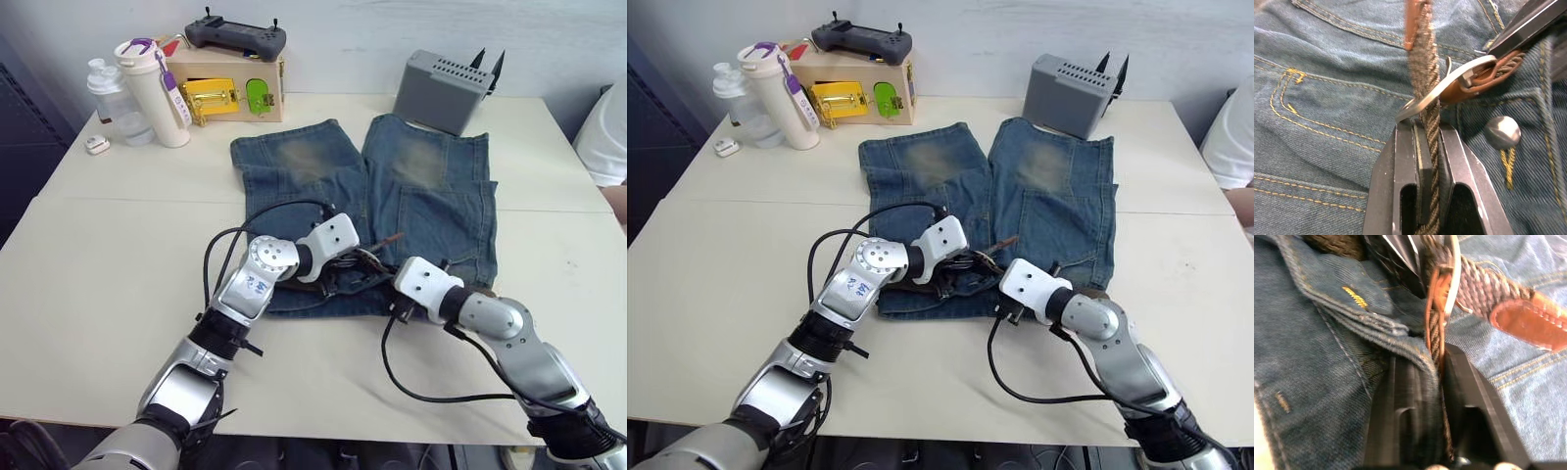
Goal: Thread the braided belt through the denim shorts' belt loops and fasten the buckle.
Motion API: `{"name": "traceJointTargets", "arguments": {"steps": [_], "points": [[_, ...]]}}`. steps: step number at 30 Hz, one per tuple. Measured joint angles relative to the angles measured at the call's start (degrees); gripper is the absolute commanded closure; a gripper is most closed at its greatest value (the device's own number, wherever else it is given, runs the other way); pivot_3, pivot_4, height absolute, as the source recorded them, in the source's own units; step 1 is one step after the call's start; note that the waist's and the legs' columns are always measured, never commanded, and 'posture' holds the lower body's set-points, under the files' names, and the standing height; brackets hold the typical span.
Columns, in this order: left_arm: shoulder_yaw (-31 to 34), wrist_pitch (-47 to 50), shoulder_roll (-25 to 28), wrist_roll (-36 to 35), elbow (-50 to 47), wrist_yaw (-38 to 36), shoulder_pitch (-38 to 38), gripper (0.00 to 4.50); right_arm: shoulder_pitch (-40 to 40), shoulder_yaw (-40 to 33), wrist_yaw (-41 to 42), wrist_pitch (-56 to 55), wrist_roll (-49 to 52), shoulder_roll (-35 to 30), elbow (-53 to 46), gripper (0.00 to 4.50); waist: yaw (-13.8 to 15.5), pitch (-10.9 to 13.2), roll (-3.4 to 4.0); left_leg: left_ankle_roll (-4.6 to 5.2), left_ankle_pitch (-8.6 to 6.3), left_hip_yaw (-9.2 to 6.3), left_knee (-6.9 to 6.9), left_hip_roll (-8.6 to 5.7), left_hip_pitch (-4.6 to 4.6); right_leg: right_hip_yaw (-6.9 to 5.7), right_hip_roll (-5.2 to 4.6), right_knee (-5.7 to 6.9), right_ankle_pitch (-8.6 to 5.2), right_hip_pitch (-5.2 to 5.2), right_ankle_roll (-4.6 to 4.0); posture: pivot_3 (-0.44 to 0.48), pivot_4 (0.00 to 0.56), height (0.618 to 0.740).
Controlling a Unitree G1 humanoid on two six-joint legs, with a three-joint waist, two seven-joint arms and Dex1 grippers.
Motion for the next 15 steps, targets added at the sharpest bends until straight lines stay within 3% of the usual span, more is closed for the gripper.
{"name": "traceJointTargets", "arguments": {"steps": [5,8,11,15], "points": [[0.00,-0.64,-0.39,0.00,1.48,0.22,-0.58,4.50,-2.87,-5.40,7.31,-1.31,5.54,-5.71,-1.04,0.16,0.10,0.00,0.00,0.04,-0.02,-0.01,0.03,-0.03,0.01,-0.02,-0.03,-0.01,0.00,0.04,0.00,0.000,0.150,0.735],[0.00,-0.99,-0.36,0.03,1.62,0.28,-0.58,4.50,-4.77,-8.33,9.87,-1.98,7.08,-8.70,-0.31,0.07,0.12,0.00,0.00,0.05,-0.02,-0.02,0.04,-0.01,0.02,-0.03,-0.03,-0.01,0.00,0.06,0.00,0.000,0.150,0.735],[-0.10,-2.65,-0.11,0.13,1.89,0.07,-0.66,4.50,-10.26,-9.08,11.84,-7.02,5.24,-11.30,7.30,0.07,0.06,0.00,0.00,0.04,-0.02,-0.02,0.04,-0.02,0.03,-0.03,-0.03,-0.01,0.00,0.05,0.00,0.000,0.150,0.735],[0.01,-4.84,-0.59,0.01,2.81,-0.04,-1.87,4.50,-17.95,-2.68,13.88,-15.80,-1.15,-11.61,18.29,0.07,-0.01,0.00,0.00,0.05,-0.01,0.02,0.03,-0.02,0.02,-0.02,-0.02,0.00,0.00,0.02,0.00,0.000,0.150,0.735]]}}
